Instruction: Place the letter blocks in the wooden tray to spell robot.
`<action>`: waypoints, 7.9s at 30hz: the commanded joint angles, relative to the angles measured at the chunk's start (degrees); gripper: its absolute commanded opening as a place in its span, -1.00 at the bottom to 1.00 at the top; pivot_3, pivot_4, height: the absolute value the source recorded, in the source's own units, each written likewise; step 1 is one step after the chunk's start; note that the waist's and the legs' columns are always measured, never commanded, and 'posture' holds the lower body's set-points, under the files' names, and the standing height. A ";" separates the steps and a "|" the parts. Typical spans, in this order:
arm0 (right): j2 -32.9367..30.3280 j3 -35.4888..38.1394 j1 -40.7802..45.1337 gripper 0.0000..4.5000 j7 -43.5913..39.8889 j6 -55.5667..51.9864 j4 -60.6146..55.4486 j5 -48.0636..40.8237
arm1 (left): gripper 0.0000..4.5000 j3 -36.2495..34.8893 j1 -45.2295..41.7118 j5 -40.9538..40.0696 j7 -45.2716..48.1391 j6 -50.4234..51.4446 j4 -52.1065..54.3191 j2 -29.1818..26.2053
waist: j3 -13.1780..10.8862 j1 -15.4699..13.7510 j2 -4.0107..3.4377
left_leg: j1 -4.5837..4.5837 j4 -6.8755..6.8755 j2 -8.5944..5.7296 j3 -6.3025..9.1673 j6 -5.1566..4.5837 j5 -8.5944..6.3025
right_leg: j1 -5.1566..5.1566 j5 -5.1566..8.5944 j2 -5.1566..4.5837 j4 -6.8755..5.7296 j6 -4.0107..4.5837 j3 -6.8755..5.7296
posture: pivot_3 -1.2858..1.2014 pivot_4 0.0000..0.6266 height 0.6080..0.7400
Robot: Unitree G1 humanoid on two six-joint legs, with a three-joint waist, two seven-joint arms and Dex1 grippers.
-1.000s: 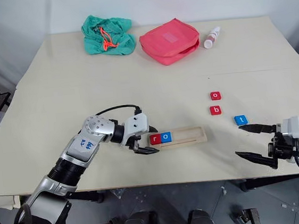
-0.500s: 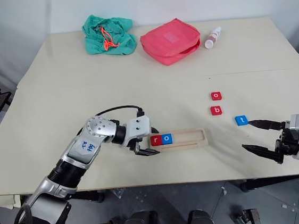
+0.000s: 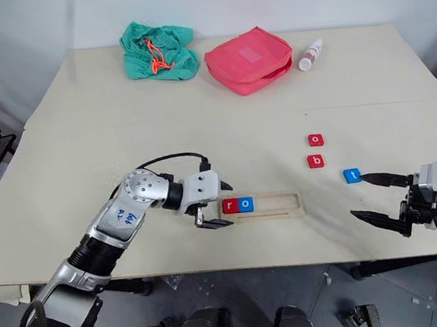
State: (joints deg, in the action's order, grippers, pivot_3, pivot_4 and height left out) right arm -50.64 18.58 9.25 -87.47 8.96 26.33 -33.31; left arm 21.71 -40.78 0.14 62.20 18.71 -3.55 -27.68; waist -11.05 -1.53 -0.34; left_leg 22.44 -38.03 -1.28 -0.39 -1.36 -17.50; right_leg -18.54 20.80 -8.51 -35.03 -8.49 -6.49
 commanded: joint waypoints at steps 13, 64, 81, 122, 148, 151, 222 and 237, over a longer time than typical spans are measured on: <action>7.99 4.02 -7.02 1.00 46.87 -25.72 -33.56 5.74 | 0.98 -23.95 18.27 -23.41 7.24 -12.76 6.41 -2.27 | 0.03 -0.13 -0.07 | -0.08 0.01 0.02 0.07 0.02 0.00 | -0.06 0.00 -0.01 -0.11 0.00 0.14 | 0.03 -0.52 1.00; 16.43 -5.03 4.34 1.00 67.76 -54.37 -46.61 6.15 | 0.98 -25.63 15.20 -26.92 17.94 -30.82 -14.98 -0.98 | 0.04 0.34 -0.07 | -0.08 0.02 -0.05 0.01 -0.02 -0.02 | -0.30 0.00 -0.06 -0.58 0.00 0.20 | 0.03 -0.52 1.00; 23.22 -9.03 15.39 1.00 70.67 -50.37 -28.86 13.06 | 0.98 -25.94 19.02 -27.76 15.49 -29.44 -8.78 -0.35 | 0.04 0.90 -0.07 | -0.07 0.10 -0.04 0.00 -0.02 -0.02 | -0.41 0.00 -0.05 -0.65 0.01 0.22 | 0.03 -0.52 1.00; 32.23 3.82 -22.68 -0.35 74.69 -48.76 -66.32 6.26 | 1.00 -26.66 17.46 -28.69 19.46 -30.12 -13.83 -0.39 | 0.07 0.73 -0.06 | -0.10 0.15 -0.01 -0.32 0.00 0.01 | -0.71 0.00 -0.05 -0.86 0.01 0.54 | 0.03 -0.52 1.00; 14.42 2.51 -19.60 0.98 54.57 -38.57 -55.56 9.15 | 1.00 -27.95 22.24 -30.55 20.25 -28.54 -7.37 -2.32 | 0.07 0.39 -0.06 | -0.08 0.13 -0.01 -0.40 -0.02 0.00 | -0.73 0.00 -0.05 -0.83 0.01 0.56 | 0.03 -0.52 1.00; 7.44 2.71 -18.15 0.98 47.29 -37.13 -52.27 9.17 | 1.00 -28.18 23.49 -31.13 20.67 -28.48 -6.42 -3.25 | 0.07 0.36 -0.05 | -0.08 0.12 0.00 -0.40 -0.03 -0.01 | -0.71 0.00 -0.06 -0.81 0.01 0.56 | 0.03 -0.52 1.00; 4.42 -35.24 30.96 -0.35 14.63 -44.90 -34.20 20.55 | 1.00 -29.56 21.89 -31.05 23.54 -34.32 -12.30 -3.80 | -0.01 0.53 -0.10 | -0.07 -0.06 -0.01 -0.03 -0.04 -0.07 | -0.30 0.00 -0.06 -0.49 0.00 0.15 | 0.03 -0.52 1.00; 7.98 -40.75 34.13 -0.35 15.71 -41.07 -27.85 27.48 | 1.00 -29.30 23.25 -30.83 21.35 -34.42 -10.36 -3.51 | -0.01 1.61 -0.09 | -0.05 -0.01 -0.01 -0.01 -0.04 -0.07 | -0.40 0.00 -0.07 -0.60 0.00 0.15 | 0.03 -0.52 1.00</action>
State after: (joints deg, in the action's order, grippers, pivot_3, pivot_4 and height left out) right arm -42.82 -22.20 42.33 -71.72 -33.39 -1.22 -6.40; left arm -6.80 -17.71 -30.01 83.89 -15.10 -16.08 -31.27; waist -11.06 0.08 -0.43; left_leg 22.39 -38.04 -1.29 -0.40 -1.40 -17.57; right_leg -18.94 20.80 -8.58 -35.63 -8.49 -6.33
